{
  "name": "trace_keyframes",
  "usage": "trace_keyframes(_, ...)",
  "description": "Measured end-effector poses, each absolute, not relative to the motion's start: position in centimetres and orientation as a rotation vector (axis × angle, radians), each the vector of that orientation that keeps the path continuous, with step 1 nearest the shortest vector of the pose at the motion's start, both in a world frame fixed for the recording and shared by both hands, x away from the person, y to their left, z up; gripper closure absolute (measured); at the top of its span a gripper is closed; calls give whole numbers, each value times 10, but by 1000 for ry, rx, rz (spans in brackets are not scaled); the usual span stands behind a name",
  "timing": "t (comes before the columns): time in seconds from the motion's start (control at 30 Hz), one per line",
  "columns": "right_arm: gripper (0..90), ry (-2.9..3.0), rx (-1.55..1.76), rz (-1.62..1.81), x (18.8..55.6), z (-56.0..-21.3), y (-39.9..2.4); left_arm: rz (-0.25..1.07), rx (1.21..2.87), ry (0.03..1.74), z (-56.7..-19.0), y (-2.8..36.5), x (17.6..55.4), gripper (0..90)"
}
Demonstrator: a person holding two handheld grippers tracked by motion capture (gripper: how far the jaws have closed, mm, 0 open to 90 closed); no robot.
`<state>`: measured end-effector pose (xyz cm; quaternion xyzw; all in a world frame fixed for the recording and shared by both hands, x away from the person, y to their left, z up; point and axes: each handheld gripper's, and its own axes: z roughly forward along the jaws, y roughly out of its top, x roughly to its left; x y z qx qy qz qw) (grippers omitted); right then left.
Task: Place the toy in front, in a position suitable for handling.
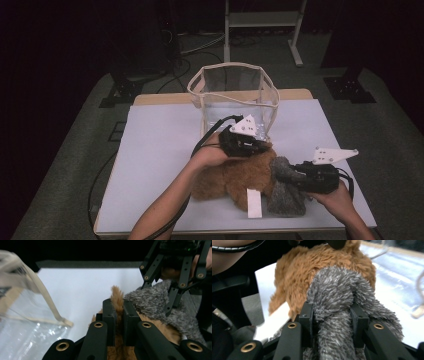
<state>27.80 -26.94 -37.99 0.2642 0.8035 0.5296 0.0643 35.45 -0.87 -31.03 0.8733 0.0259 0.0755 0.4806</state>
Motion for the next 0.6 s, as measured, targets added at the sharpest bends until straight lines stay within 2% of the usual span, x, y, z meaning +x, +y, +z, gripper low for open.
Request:
trace_keyframes(0.13,615,2384,814,1598,279,-371,-279,163,2129,40,-310,-16,354,824)
trace_keyframes(0.23,615,2359,806,1627,278,-367,-285,114,2139,9,-323,-19,351,693)
trace_keyframes(0.27,616,2339,808,1641,279,-362,-286,120,2127,6,-327,-16,347,578)
trace_keyframes(0.37,616,2322,787,1658,284,-353,-284,122,2116,13,-328,-9,345,527)
trace_keyframes(0.4,616,2321,778,1661,288,-349,-282,134,2122,24,-329,-4,343,469)
trace_keyframes(0.47,616,2330,768,1655,296,-344,-277,157,2133,19,-330,6,341,443)
trace_keyframes(0.5,618,2363,767,1630,304,-345,-271,170,2137,35,-332,14,340,371)
trace_keyframes(0.53,619,2379,769,1613,308,-347,-268,182,2136,47,-337,29,339,367)
trace_keyframes(0.6,622,2395,773,1604,310,-350,-266,185,2134,52,-340,35,338,348)
